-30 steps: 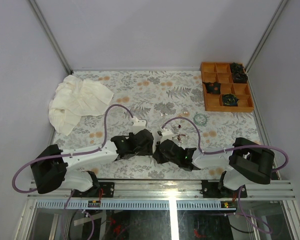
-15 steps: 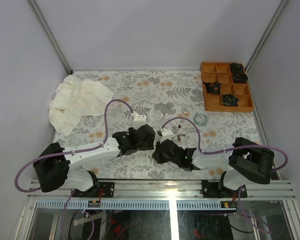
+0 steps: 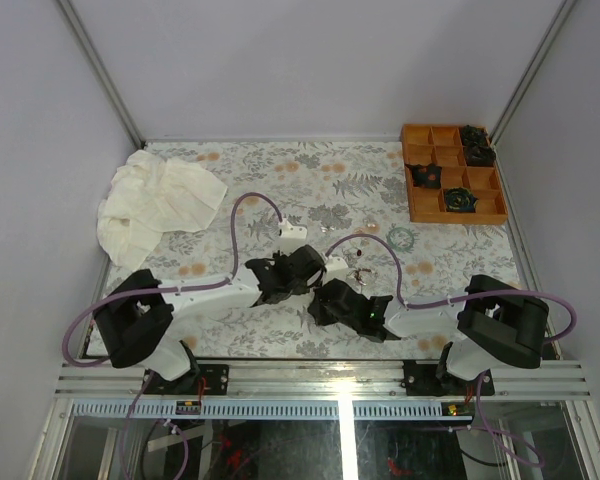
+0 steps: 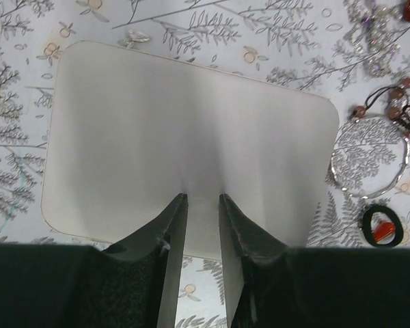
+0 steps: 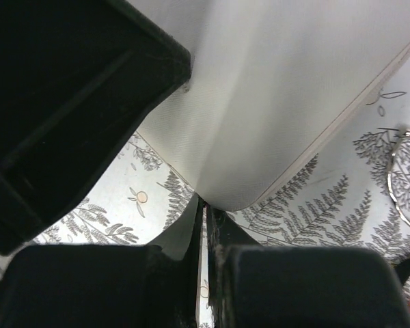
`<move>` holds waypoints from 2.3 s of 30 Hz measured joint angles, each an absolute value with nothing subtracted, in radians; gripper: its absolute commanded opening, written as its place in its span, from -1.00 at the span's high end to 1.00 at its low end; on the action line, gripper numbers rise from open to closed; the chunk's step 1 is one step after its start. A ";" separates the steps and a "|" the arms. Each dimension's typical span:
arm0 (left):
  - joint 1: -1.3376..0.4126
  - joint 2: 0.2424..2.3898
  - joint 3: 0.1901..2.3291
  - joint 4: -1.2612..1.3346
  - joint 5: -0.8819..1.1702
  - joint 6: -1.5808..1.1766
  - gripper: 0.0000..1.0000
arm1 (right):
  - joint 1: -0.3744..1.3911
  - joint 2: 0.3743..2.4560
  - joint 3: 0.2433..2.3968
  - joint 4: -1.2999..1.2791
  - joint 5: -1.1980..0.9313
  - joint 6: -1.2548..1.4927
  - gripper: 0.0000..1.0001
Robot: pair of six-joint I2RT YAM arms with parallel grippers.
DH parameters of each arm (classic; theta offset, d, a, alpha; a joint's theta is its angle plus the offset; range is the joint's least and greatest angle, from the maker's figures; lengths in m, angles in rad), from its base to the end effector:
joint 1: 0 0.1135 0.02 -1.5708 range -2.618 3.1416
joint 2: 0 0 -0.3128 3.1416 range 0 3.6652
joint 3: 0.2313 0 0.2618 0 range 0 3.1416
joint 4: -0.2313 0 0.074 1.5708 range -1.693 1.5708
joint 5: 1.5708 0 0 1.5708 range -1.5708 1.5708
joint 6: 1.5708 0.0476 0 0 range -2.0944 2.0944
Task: Organize the mixed jewelry
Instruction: Close the jewelry box at the center of the board.
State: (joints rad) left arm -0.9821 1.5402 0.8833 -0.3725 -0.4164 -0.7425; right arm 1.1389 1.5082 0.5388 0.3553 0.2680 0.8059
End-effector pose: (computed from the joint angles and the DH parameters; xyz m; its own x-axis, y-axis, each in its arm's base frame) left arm 0.1878 -0.2467 0.2173 -0.7866 0.0646 -0.6141 0.1534 0.9838 -0.0930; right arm 0.1337 0.2600 0.1804 -0.7335 0.0707 -0.6760 -0.3697 0.7932 0.4840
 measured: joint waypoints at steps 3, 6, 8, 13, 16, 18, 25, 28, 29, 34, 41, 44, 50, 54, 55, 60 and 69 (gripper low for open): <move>-0.991 1.555 0.881 -0.330 -0.436 -0.742 0.54 | 1.139 1.504 0.539 0.340 0.296 0.806 1.00; -1.001 1.564 0.875 -0.295 -0.455 -0.741 0.52 | 1.139 1.493 0.539 0.315 0.319 0.806 1.00; -1.003 1.567 0.871 -0.270 -0.458 -0.740 0.51 | 1.139 1.487 0.539 0.297 0.336 0.807 1.00; -1.007 1.581 0.868 -0.221 -0.463 -0.740 0.49 | 1.139 1.472 0.543 0.245 0.387 0.813 1.00; -1.008 1.588 0.868 -0.200 -0.464 -0.740 0.48 | 1.140 1.467 0.551 0.209 0.411 0.817 1.00; -1.008 1.591 0.868 -0.189 -0.464 -0.740 0.47 | 1.141 1.461 0.553 0.192 0.426 0.818 1.00; -1.010 1.596 0.866 -0.162 -0.463 -0.740 0.46 | 1.143 1.440 0.553 0.150 0.461 0.824 1.00; -1.011 1.600 0.866 -0.152 -0.459 -0.741 0.46 | 1.143 1.427 0.552 0.132 0.475 0.823 1.00; -1.011 1.600 0.866 -0.146 -0.456 -0.742 0.45 | 1.143 1.420 0.552 0.122 0.482 0.823 1.00; -1.015 1.604 0.866 -0.117 -0.447 -0.746 0.44 | 1.143 1.396 0.551 0.073 0.514 0.819 1.00; -1.015 1.607 0.863 -0.092 -0.431 -0.747 0.43 | 1.094 1.356 0.513 0.084 0.475 0.820 1.00; -1.015 1.610 0.862 -0.074 -0.421 -0.751 0.43 | 1.050 1.316 0.481 0.095 0.432 0.819 1.00; -1.018 1.616 0.862 -0.048 -0.399 -0.761 0.42 | 0.982 1.261 0.451 0.087 0.370 0.807 1.00; -1.021 1.620 0.862 -0.036 -0.391 -0.765 0.42 | 0.954 1.244 0.447 0.070 0.349 0.804 1.00; -1.021 1.620 0.862 -0.034 -0.390 -0.765 0.42 | 0.952 1.243 0.447 0.067 0.348 0.804 1.00; -1.021 1.618 0.860 -0.032 -0.386 -0.766 0.23 | 0.946 1.243 0.447 0.065 0.341 0.804 1.00; -1.024 1.534 0.845 -0.116 -0.347 -0.744 -0.30 | 0.941 1.229 0.433 0.083 0.319 0.764 1.00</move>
State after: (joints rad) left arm -1.0241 1.5345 0.8448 -0.1162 -0.3470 -0.7437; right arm 0.9409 1.2293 0.4332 0.0830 0.3191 0.7639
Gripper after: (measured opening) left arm 0.615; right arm 0.020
